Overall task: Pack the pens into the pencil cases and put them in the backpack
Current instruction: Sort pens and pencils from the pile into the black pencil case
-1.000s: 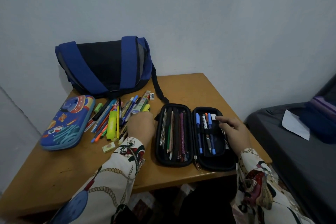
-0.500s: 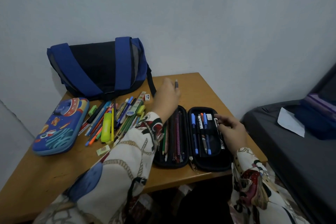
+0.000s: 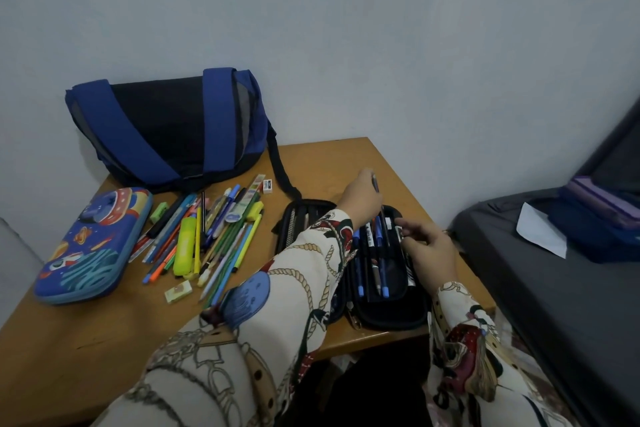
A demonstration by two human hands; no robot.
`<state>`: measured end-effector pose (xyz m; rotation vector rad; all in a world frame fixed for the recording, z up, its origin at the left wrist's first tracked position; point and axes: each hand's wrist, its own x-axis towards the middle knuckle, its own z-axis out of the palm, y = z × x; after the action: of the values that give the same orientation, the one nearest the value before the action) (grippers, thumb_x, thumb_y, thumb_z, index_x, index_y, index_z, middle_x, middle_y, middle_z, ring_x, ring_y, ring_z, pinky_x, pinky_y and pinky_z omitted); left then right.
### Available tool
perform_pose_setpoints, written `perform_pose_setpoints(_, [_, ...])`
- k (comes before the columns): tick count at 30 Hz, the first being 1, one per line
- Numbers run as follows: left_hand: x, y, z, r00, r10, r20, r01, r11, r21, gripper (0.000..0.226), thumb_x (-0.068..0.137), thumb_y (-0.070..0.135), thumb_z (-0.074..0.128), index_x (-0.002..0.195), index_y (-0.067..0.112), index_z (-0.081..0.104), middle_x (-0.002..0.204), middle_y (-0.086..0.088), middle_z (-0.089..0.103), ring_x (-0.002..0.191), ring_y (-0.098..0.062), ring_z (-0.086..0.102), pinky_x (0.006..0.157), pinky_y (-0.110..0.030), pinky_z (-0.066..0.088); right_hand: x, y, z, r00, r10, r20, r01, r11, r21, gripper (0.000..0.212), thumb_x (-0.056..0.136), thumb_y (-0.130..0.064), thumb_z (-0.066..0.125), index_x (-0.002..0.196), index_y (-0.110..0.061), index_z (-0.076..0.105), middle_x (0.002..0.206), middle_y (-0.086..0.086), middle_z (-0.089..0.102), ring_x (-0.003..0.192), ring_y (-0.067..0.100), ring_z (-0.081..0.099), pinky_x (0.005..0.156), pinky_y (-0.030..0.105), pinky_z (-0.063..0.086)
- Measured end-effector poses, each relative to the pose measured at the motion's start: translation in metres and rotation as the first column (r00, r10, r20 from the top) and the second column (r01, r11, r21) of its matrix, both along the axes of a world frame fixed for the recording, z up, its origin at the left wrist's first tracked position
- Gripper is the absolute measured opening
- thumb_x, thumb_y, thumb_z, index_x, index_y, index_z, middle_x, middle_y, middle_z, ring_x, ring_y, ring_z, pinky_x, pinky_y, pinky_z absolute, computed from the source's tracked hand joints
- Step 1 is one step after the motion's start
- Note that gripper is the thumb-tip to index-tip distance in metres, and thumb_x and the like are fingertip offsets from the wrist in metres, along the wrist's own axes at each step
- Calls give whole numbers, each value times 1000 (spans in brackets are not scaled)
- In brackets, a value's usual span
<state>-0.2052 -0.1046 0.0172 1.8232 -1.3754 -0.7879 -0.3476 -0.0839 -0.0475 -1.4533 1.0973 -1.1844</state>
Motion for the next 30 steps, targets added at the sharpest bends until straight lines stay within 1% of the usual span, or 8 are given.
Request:
perform_pose_setpoints(3, [-4,4,-2,976,-123,179,105,989,107,16,91,12,54,103,15,44,105,-14,60,92,-32,62,74,-39,52,0,1,1,1000,-3,-8,3,1000,0,36,83,15,55,96,-14,71,88,12,63,76,13,60,62,13,52])
perform_pose_setpoints(5, [-6,7,-5,964,-161,213,132,981,144,12,88,16,57,96,10,50,103,-13,62,98,-33,61,78,-40,52,-1,0,1,999,-7,-39,7,1000,-20,36,83,14,56,97,-14,72,89,14,64,76,14,60,63,13,52])
perform_pose_setpoints(9, [-6,15,-8,910,-203,360,157,976,153,29,89,24,57,113,7,62,122,-16,48,122,-31,39,98,-38,35,-2,-3,-2,999,-1,-48,-1,999,-39,37,82,13,58,95,-19,73,95,17,67,86,24,63,78,34,55])
perform_pose_setpoints(11, [-5,22,-7,882,-234,409,186,970,153,40,89,28,59,124,8,60,128,-16,41,129,-32,29,104,-39,29,-2,-3,-2,999,-2,-50,0,999,-43,37,83,13,58,95,-18,72,93,14,67,86,23,63,78,34,55])
perform_pose_setpoints(16, [2,33,-11,835,-288,469,262,957,122,49,89,39,60,128,11,57,117,-10,42,123,-29,29,95,-39,33,-2,-2,-1,998,14,-57,-17,998,-58,44,83,13,57,89,-28,71,92,13,67,84,22,63,77,34,55])
perform_pose_setpoints(21, [12,42,-15,809,-325,489,308,944,118,61,95,46,52,148,20,36,140,-6,38,134,-26,21,107,-43,28,-2,-1,-1,997,13,-75,-17,999,-46,41,83,10,58,89,-29,72,97,19,67,93,34,65,84,46,56])
perform_pose_setpoints(23, [20,48,-16,846,-265,463,282,959,32,58,98,41,48,149,19,32,144,-5,37,136,-24,20,109,-42,26,-2,-1,0,996,7,-88,-11,999,-52,39,84,7,61,88,-30,72,97,18,68,93,33,65,83,43,55])
perform_pose_setpoints(30, [69,85,-37,900,-51,433,137,976,-172,37,97,27,53,134,22,56,132,6,49,130,-13,30,109,-31,27,-1,0,4,969,68,-239,-82,995,-51,27,84,-11,75,107,-24,72,96,3,54,86,13,52,82,29,45])
